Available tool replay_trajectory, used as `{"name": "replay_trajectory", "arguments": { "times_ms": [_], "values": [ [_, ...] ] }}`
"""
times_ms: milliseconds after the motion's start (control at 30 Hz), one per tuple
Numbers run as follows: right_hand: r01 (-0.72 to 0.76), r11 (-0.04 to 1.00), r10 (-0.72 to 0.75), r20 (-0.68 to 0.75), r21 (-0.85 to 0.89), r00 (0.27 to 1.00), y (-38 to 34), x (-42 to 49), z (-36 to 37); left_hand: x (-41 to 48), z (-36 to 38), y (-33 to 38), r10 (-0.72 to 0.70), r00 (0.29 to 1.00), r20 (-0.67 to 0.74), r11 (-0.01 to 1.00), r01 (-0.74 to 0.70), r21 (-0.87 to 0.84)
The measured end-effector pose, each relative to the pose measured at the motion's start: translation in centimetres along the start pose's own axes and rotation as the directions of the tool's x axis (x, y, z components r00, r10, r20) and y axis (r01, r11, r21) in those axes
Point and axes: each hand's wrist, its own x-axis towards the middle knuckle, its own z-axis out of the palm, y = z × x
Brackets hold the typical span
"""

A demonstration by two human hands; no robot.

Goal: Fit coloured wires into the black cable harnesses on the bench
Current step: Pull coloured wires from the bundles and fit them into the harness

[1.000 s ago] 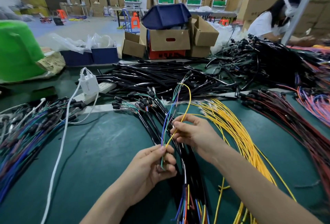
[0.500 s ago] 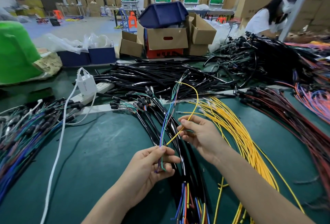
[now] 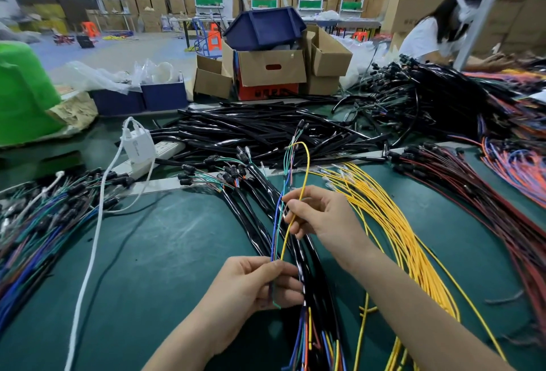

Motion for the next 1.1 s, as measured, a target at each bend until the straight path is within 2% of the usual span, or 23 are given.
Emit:
{"name": "replay_trajectory", "arguments": {
  "times_ms": [167,233,333,467,567,600,633,700,733,800,867,967,1100],
  "values": [
    [-0.233,0.972,0.233,0.038,0.013,0.972,0.5,-0.2,0.1,0.2,-0.1,0.0,0.057,0.998,-0.042,0.997,-0.059,-0.050],
    [-0.282,0.959,0.280,0.061,0.027,0.958,0.7,-0.2,0.4,0.2,-0.1,0.1,0.066,0.997,-0.033,0.996,-0.068,-0.055],
    [-0.273,0.961,0.271,0.064,0.032,0.961,1.1,-0.1,0.8,0.1,-0.2,0.0,0.048,0.998,-0.040,0.995,-0.051,-0.087],
    [-0.248,0.967,0.254,0.110,-0.065,0.961,1.0,0.7,-0.2,0.2,-0.5,-0.1,0.012,0.999,-0.029,0.992,-0.016,-0.124],
    [-0.164,0.952,0.147,-0.086,-0.259,0.985,0.4,2.8,-4.0,0.4,-1.0,-0.1,-0.013,1.000,0.003,0.981,0.013,-0.196],
    [-0.151,0.903,0.076,-0.195,-0.403,0.978,0.3,3.6,-5.8,0.5,-1.1,-0.1,-0.014,1.000,0.011,0.976,0.016,-0.219],
    [-0.170,0.796,-0.012,-0.296,-0.581,0.955,0.3,4.3,-8.1,0.6,-1.2,-0.2,-0.013,1.000,0.017,0.970,0.017,-0.241],
    [-0.316,0.468,-0.137,-0.421,-0.826,0.897,0.5,5.2,-13.0,0.8,-1.4,-0.4,-0.008,1.000,0.022,0.959,0.014,-0.284],
    [-0.401,0.332,-0.159,-0.469,-0.854,0.869,0.7,5.3,-15.5,1.0,-1.5,-0.5,-0.009,1.000,0.026,0.952,0.016,-0.305],
    [-0.532,0.147,-0.145,-0.550,-0.834,0.823,1.3,5.0,-19.9,1.4,-1.7,-0.7,-0.013,1.000,0.013,0.937,0.017,-0.348],
    [-0.602,0.057,-0.099,-0.605,-0.796,0.790,2.0,4.4,-22.5,1.7,-1.8,-0.9,-0.016,1.000,0.004,0.926,0.016,-0.378],
    [-0.616,0.042,-0.089,-0.617,-0.787,0.782,2.9,3.9,-23.8,1.8,-1.6,-0.8,-0.011,1.000,0.003,0.916,0.011,-0.402],
    [-0.645,-0.019,-0.004,-0.645,-0.764,0.764,2.6,4.6,-23.4,1.6,-1.4,-0.5,0.000,0.999,-0.039,0.937,-0.014,-0.348]
  ]
}}
